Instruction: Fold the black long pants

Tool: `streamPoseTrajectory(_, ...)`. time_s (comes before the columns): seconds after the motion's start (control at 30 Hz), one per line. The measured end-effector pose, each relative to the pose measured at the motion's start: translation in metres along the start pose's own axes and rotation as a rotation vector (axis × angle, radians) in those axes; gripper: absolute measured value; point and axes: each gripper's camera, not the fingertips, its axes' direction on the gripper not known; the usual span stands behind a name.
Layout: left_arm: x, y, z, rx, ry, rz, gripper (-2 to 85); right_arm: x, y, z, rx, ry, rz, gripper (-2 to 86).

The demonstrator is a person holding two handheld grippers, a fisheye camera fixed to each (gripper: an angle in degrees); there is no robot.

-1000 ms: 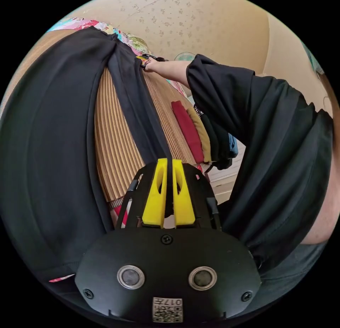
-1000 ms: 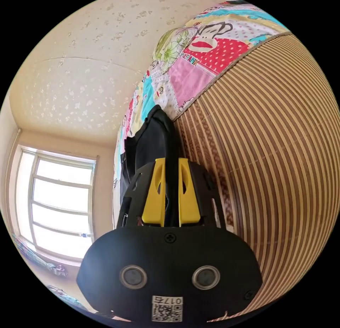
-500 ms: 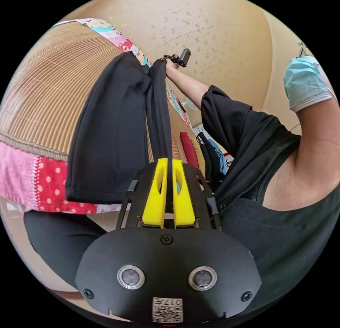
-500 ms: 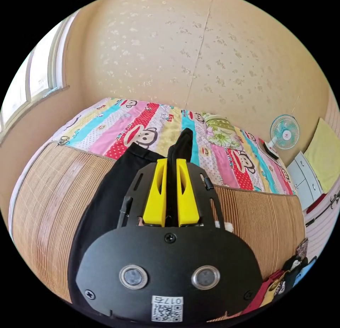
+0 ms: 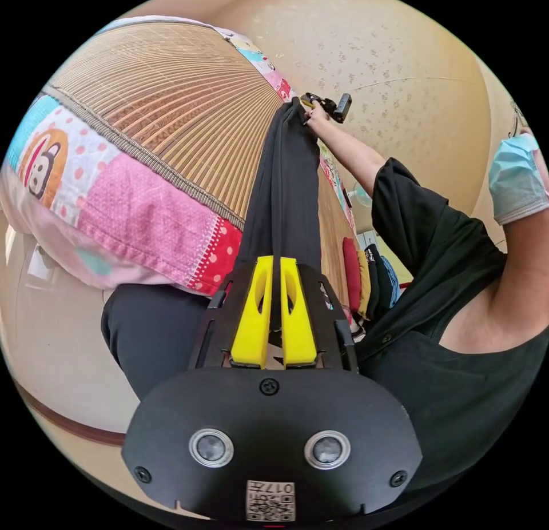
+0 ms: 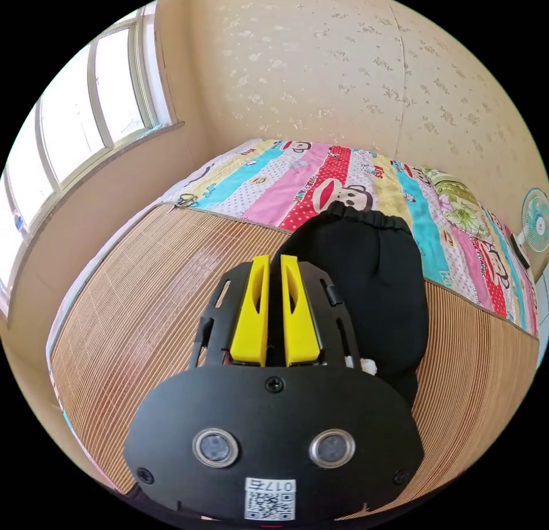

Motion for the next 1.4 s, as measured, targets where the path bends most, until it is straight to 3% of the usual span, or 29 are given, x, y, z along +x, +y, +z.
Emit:
streamPoseTrajectory(0.23,-0.003,-0.007,0.006,0.002,0.018,-0.026,0.5,0.029,0.084,-0.095,-0.042,-0.060,-0.084,3.1)
streamPoseTrajectory(0.3,-0.003,-0.010,0.007,-0.006,0.019,-0.036,0.4,0.039,0.150,-0.148,-0.069,-0.151,-0.115,3.1)
streamPoseTrajectory(0.43,-0.011,-0.015,0.015,-0.010,0.044,-0.088,0.3,0.049,0.250,-0.227,-0.098,-0.153,-0.156,3.2)
streamPoseTrajectory(0.57,0.011,-0.018,0.004,-0.017,0.072,-0.082,0.2,0.075,0.347,-0.298,-0.162,-0.277,0.014,2.6)
streamPoseTrajectory(0.7,0.050,-0.021,-0.022,0.019,0.102,0.014,0.2,0.101,0.434,-0.371,-0.015,-0.484,0.286,1.8)
streamPoseTrajectory(0.77,0.053,-0.022,-0.029,0.023,0.108,0.026,0.3,0.105,0.455,-0.388,-0.005,-0.520,0.320,2.0)
streamPoseTrajectory(0.9,0.027,-0.027,-0.027,0.002,-0.005,-0.012,0.7,0.115,0.466,-0.391,-0.121,-0.543,0.348,3.5)
streamPoseTrajectory(1.13,-0.051,-0.017,-0.009,0.003,0.200,-0.143,3.6,0.093,0.462,-0.371,-0.240,-0.598,0.307,7.5)
streamPoseTrajectory(1.3,-0.017,0.003,-0.039,0.165,-0.091,-0.004,8.7,0.069,0.458,-0.353,-0.269,-0.634,0.296,8.8)
streamPoseTrajectory(1.4,-0.019,-0.002,-0.019,0.049,-0.134,0.020,11.0,0.062,0.447,-0.344,-0.293,-0.673,0.325,8.1)
